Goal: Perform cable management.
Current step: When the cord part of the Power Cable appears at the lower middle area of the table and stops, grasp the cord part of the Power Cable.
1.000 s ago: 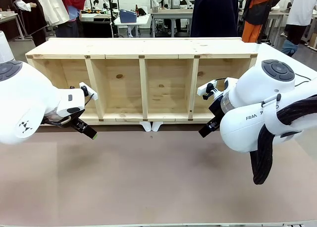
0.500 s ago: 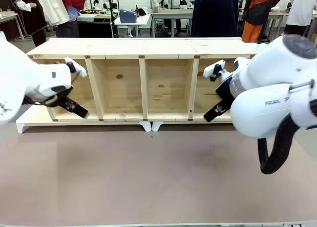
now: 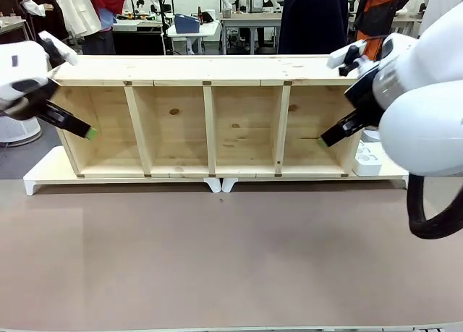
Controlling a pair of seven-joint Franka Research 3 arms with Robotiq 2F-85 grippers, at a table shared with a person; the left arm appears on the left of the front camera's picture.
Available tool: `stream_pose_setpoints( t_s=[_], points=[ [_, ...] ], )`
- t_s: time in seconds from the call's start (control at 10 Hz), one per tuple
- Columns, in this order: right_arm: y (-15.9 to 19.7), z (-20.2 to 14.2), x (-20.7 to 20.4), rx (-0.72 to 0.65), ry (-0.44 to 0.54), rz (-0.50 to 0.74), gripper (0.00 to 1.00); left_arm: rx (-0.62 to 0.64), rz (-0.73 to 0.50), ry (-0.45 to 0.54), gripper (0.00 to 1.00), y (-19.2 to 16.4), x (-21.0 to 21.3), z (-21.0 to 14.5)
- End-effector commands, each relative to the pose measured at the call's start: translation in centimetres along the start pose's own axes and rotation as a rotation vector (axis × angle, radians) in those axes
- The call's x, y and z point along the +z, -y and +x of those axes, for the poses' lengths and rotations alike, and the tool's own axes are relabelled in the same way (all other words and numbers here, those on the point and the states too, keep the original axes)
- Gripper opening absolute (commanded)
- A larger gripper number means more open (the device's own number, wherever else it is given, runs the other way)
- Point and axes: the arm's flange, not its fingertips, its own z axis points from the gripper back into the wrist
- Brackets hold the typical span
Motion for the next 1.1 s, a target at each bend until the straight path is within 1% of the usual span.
stream_pose_setpoints(
  t_s=[0.0, 0.3, 0.6, 0.7, 1.0],
  points=[
    [-1.9, -10.0, 2.9, -0.025, 0.034, -0.052, 1.00, -0.025, 0.026, 0.050, 1.00, 3.0, 3.6, -13.1],
    [-1.5, -12.5, 4.3, -0.074, 0.064, -0.066, 1.00, -0.006, 0.032, 0.113, 1.00, 3.0, 5.7, -15.9],
    [-1.5, -13.2, 4.3, -0.098, 0.066, -0.058, 1.00, -0.012, 0.039, 0.082, 1.00, 3.9, 5.3, -16.3],
    [3.0, -0.9, 7.2, -0.078, 0.072, -0.048, 1.00, 0.011, 0.023, 0.099, 1.00, -3.5, 9.5, -1.7],
    [3.0, -0.9, 7.2, -0.078, 0.072, -0.048, 1.00, 0.011, 0.023, 0.099, 1.00, -3.5, 9.5, -1.7]
  ],
)
